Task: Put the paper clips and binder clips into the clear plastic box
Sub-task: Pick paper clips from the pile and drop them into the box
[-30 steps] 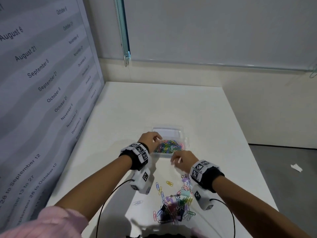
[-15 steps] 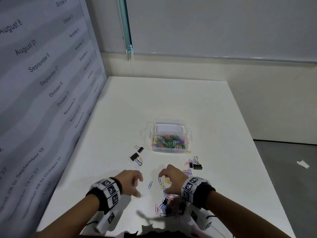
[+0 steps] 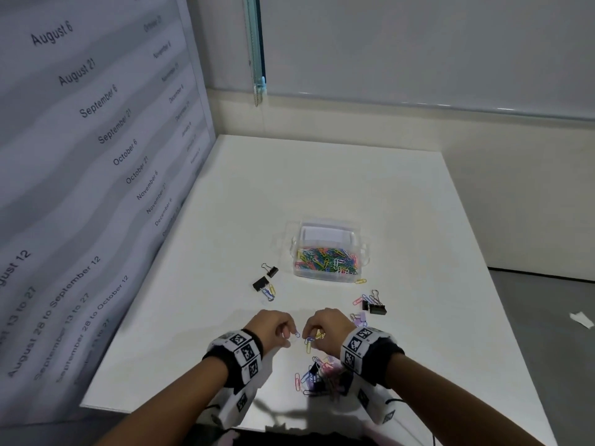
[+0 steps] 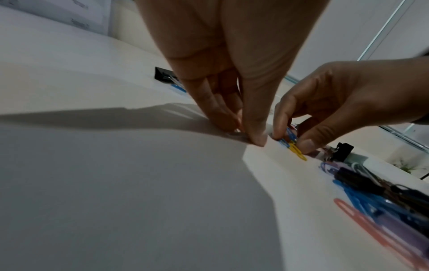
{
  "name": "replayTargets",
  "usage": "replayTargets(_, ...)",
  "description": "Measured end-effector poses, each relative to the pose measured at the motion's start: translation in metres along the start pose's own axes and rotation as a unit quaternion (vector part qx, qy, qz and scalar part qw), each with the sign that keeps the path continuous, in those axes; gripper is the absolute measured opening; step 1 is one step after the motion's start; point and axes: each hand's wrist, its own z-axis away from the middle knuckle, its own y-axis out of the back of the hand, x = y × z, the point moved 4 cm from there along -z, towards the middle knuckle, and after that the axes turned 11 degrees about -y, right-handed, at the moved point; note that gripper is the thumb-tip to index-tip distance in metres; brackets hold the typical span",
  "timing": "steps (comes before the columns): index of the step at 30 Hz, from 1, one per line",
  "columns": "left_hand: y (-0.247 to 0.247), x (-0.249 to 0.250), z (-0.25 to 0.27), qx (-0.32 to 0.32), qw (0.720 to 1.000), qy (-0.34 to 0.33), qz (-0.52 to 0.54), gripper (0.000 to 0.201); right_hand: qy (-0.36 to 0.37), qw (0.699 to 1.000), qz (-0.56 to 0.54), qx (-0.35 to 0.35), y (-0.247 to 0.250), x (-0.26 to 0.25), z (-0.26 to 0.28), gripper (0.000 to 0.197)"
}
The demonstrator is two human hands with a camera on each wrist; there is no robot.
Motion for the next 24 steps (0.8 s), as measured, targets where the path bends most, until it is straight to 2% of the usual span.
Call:
replayTargets(4, 0.001, 0.011, -0.014, 0.015, 1.000, -0.025, 0.005, 0.030, -0.033, 0.998, -0.050, 0.020, 0.011, 0.013, 0.004, 0.031)
replayTargets(7, 0.000, 0.011, -0.015, 0.004, 0.998, -0.006, -0.069, 0.059, -0.052, 0.998, -0.026, 0.011, 0.015, 0.024, 0.005, 0.046)
replayTargets(9, -0.004, 0.008, -0.011, -0.009, 0.994, 0.024, -0.104, 0.070, -0.062, 0.998, -0.010, 0.012, 0.013, 0.028, 0.006, 0.051)
replayTargets(15, -0.019, 0.018, -0.018, -0.025, 0.995, 0.002, -0.096, 0.062, -0.062, 0.998, -0.017, 0.019, 0.004, 0.021, 0.000, 0.039)
replayTargets(19, -0.021, 0.023, -0.025, -0.019, 0.997, -0.007, -0.078, 0.053, -0.090, 0.995, -0.026, 0.026, 0.008, 0.028, -0.001, 0.031)
replayTargets(24, -0.026, 0.029, -0.024, 0.004, 0.997, -0.014, -0.071, 0.057, -0.109, 0.994, -0.018, 0.026, 0.018, 0.047, 0.005, 0.029)
